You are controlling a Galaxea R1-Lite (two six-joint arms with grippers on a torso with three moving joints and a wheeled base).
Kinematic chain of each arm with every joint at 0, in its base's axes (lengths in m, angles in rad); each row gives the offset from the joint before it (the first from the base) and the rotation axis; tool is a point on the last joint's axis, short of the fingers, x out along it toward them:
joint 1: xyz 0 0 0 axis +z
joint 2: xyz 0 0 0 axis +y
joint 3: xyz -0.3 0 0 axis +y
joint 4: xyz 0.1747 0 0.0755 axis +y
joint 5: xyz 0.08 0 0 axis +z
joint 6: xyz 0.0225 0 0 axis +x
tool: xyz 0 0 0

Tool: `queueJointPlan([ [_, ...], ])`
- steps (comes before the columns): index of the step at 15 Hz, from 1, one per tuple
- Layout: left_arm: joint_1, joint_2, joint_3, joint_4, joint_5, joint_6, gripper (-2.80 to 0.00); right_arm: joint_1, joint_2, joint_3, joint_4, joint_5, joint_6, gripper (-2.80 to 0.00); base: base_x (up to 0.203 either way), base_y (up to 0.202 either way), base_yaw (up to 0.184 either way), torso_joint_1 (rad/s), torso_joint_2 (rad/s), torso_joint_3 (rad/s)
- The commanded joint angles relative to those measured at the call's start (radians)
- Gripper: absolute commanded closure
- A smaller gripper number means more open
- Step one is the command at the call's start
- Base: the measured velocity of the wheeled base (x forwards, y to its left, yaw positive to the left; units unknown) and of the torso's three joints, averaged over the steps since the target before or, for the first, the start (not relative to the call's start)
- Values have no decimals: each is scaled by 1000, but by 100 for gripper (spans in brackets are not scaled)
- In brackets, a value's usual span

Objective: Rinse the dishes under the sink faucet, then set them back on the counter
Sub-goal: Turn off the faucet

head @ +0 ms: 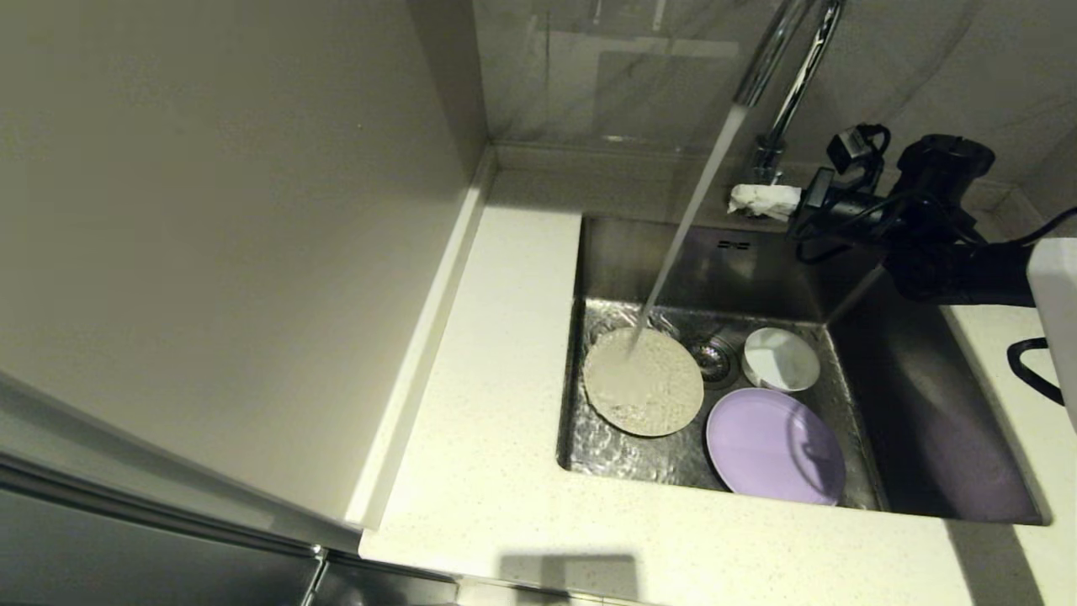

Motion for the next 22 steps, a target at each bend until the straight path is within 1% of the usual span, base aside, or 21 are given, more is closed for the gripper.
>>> queueJointPlan([
  [1, 0, -4, 0, 0, 1, -1, 0, -23, -10, 0, 38, 8, 4, 0, 0, 0, 0, 0, 0, 0],
  [2, -1, -3, 0, 0, 1, 0, 0, -35, -12, 0, 75, 8, 1, 0, 0, 0, 0, 0, 0, 0],
  [4, 0, -3, 0, 0, 0, -1, 0, -39, -6, -1, 70, 5, -9, 0, 0, 0, 0, 0, 0, 0],
  [7, 0, -3, 0, 0, 1, -1, 0, -39, 16, -1, 5, -2, -111, 0, 0, 0, 0, 0, 0, 0],
  [8, 0, -3, 0, 0, 1, -1, 0, -39, 18, -2, -19, -6, -125, 0, 0, 0, 0, 0, 0, 0],
  [10, 0, -3, 0, 0, 1, 1, 0, -39, 17, -2, -95, -22, -126, 0, 0, 0, 0, 0, 0, 0],
  [15, 0, -3, 0, 0, 1, -1, 0, -38, 9, -3, -225, -24, -119, 0, 0, 0, 0, 0, 0, 0],
  [22, 0, -3, 0, 0, 1, -1, 0, -21, 9, -3, -239, -21, -118, 0, 0, 0, 0, 0, 0, 0],
])
